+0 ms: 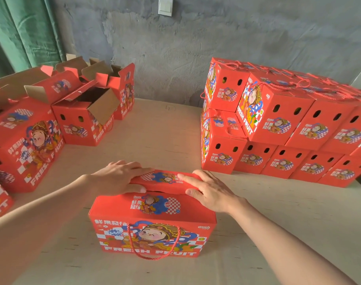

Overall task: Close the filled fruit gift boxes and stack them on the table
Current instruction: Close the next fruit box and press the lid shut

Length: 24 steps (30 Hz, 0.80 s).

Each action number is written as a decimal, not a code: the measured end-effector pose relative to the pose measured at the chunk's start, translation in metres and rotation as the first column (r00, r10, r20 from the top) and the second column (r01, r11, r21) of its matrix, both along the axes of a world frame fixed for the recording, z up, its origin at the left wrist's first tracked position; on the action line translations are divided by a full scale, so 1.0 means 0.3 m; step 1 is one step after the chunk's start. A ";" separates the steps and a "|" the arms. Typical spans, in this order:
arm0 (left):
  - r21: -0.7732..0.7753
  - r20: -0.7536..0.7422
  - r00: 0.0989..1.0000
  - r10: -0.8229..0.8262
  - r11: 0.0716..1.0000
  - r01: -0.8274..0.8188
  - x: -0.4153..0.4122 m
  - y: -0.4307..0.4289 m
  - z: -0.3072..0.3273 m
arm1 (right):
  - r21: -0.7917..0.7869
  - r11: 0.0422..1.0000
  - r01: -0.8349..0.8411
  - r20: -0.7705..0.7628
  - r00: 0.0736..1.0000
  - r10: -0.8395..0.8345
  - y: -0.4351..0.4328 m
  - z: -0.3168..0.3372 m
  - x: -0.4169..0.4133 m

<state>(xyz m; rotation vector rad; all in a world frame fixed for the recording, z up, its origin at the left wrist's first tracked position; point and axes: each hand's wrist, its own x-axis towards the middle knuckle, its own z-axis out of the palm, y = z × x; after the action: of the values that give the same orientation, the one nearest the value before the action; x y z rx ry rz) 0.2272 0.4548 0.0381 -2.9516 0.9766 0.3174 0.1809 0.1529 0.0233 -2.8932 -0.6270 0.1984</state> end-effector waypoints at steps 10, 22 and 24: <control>-0.009 0.048 0.998 0.048 0.999 -0.048 -0.014 -0.007 -0.030 | -0.010 1.000 -0.006 -0.064 0.998 0.006 0.008 0.003 -0.005; -0.068 0.131 0.949 0.288 0.957 -0.281 -0.078 -0.059 -0.097 | 0.216 0.976 0.020 0.008 1.000 -0.022 0.014 -0.035 -0.031; -0.125 0.130 0.944 0.304 0.949 -0.289 -0.145 -0.077 -0.118 | 0.326 0.944 0.041 0.036 0.998 -0.056 0.011 -0.044 -0.036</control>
<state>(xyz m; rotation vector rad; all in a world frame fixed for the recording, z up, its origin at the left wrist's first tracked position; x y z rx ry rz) 0.1838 0.4316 0.0028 -3.1610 0.5458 0.0492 0.1702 0.1561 0.0102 -2.5958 -0.5369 0.0194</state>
